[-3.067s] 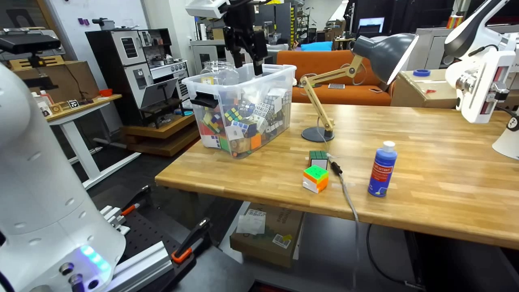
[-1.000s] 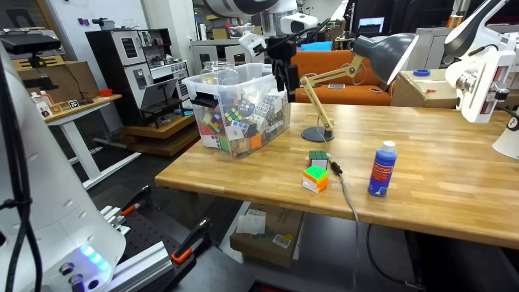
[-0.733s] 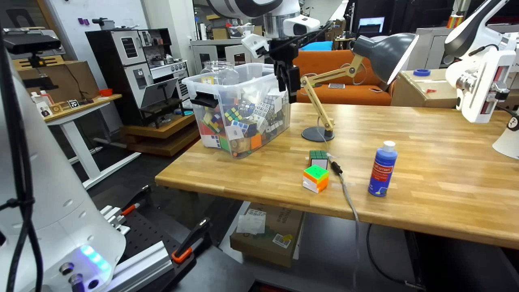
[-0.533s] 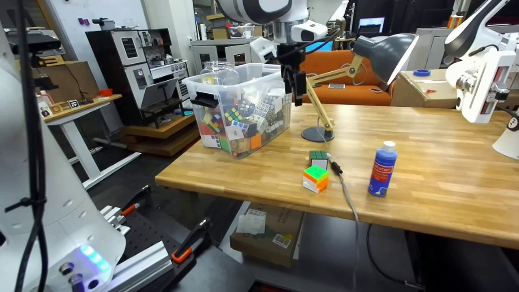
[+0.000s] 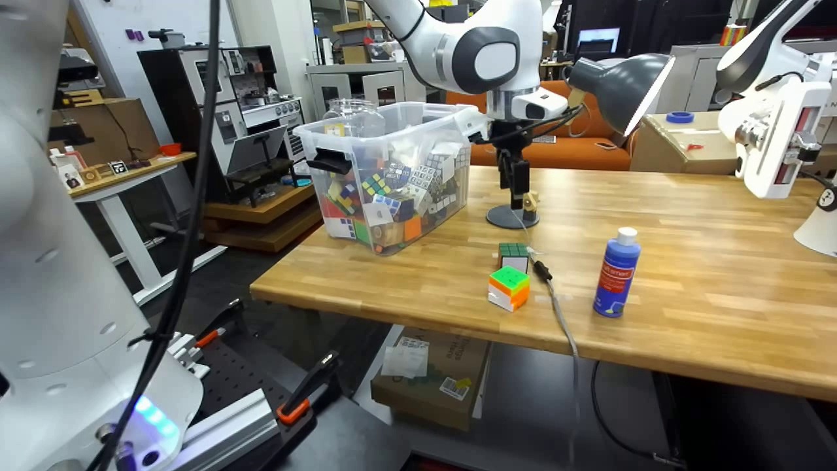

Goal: Put the smaller Rubik's cube in the storage box

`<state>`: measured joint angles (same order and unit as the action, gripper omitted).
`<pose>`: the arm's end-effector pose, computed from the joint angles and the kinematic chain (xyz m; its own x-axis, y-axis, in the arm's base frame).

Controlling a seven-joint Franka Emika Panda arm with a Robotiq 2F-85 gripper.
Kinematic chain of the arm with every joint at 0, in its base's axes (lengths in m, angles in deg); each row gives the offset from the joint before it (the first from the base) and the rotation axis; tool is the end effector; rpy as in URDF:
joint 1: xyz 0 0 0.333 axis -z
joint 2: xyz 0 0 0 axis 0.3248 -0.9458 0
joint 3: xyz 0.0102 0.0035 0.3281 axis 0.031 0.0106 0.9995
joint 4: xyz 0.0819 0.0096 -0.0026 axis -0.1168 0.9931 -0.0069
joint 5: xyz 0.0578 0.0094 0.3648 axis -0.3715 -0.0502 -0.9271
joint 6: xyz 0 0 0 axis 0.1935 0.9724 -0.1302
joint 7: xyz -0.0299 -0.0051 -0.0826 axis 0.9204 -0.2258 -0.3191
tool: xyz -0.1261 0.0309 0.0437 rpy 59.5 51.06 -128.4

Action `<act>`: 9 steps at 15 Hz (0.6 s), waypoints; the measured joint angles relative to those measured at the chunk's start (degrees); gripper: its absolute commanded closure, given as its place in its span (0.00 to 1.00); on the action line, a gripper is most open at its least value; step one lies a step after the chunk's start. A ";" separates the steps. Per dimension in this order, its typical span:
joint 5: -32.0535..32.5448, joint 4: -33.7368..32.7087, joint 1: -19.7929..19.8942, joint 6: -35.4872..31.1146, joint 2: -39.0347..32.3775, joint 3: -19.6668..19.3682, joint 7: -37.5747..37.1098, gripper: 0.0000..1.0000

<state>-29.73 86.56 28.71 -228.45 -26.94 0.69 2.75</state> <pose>0.6022 -0.2221 0.2583 0.6172 -0.7832 0.0759 -0.7802 -0.6216 -0.0701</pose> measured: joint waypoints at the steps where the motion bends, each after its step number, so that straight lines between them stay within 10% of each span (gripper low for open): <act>1: 0.04 -1.17 -0.13 0.09 -1.76 -0.14 -1.17 0.00; 9: 0.05 -3.36 -0.32 0.57 -3.86 -0.65 -2.24 0.00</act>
<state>-29.68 83.20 28.39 -227.88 -30.80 0.04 0.51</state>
